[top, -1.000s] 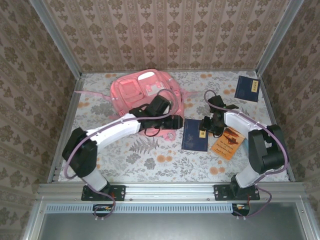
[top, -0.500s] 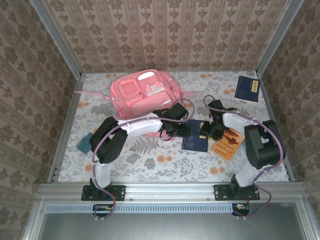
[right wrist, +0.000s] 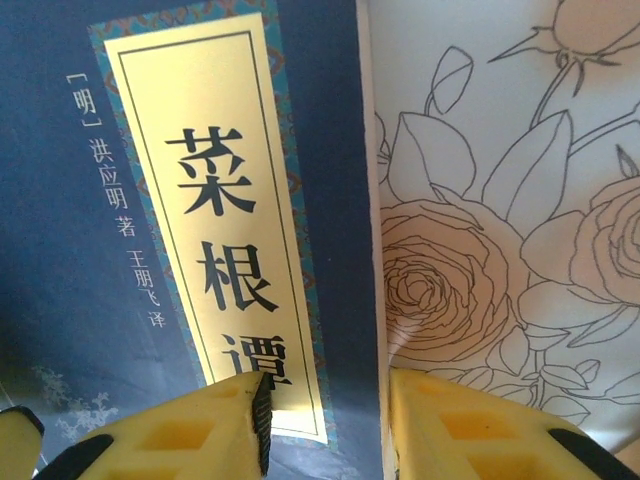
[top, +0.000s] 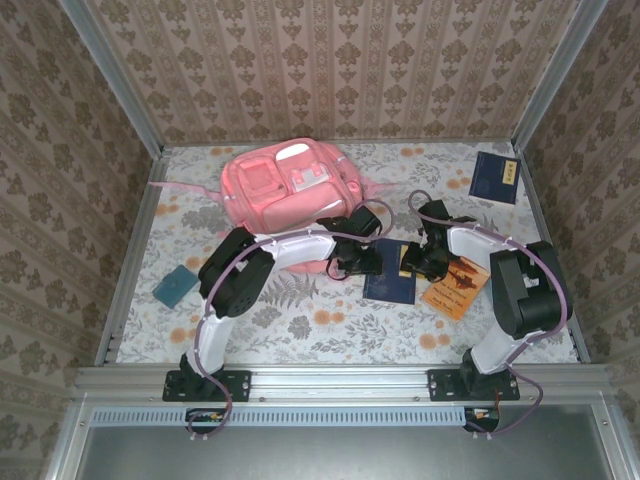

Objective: Pack books, pencil case, and school supplies into a backpack

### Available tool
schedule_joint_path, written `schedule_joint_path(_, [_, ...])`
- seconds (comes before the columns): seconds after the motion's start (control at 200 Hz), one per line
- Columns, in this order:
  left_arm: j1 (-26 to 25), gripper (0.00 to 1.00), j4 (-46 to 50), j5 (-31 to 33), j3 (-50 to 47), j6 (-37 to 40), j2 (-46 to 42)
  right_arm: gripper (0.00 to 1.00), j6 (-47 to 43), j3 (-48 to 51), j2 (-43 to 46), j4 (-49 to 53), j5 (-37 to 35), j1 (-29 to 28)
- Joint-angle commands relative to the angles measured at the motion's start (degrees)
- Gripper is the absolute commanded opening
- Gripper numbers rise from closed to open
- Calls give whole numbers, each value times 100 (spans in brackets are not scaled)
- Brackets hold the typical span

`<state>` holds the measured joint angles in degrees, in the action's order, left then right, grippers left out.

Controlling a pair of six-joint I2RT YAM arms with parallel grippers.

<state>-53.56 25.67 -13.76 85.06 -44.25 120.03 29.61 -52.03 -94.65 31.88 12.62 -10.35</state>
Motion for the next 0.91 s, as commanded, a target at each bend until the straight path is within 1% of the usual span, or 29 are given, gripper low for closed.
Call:
schedule_joint_path(0.0, [21,40,-27,-338,107,-131,107,35,-111,182,5,-77,473,-22])
schedule_joint_path(0.14, [135,40,-573,-855,-105,-255,40,32,-104,213,-52,-316,763,-25])
schedule_joint_path(0.215, [179,39,-716,-1005,-147,-243,-54,30,-93,211,-44,-340,891,-27])
schedule_joint_path(0.295, [191,39,-559,-800,-128,-76,-187,28,-54,195,83,-317,1021,-33])
schedule_joint_path(0.42, [196,33,0,-345,2,183,-78,25,36,82,480,-140,955,-49])
schedule_joint_path(0.52, [193,31,27,-294,-29,216,44,20,131,53,800,104,893,-82])
schedule_joint_path(0.55, [189,31,20,-292,-34,213,72,18,158,56,866,121,906,-100])
schedule_joint_path(0.64, [192,29,10,-285,-39,189,141,12,219,70,948,99,1060,-157])
schedule_joint_path(0.715, [190,29,9,-253,-36,195,161,9,267,64,931,73,1093,-205])
schedule_joint_path(0.805, [191,26,13,-241,-33,236,157,5,282,44,896,73,1004,-239])
schedule_joint_path(0.88, [201,26,54,-233,-23,283,114,0,266,3,911,128,844,-243])
schedule_joint_path(0.9, [205,27,60,-230,-4,315,87,0,265,-11,921,154,788,-246])
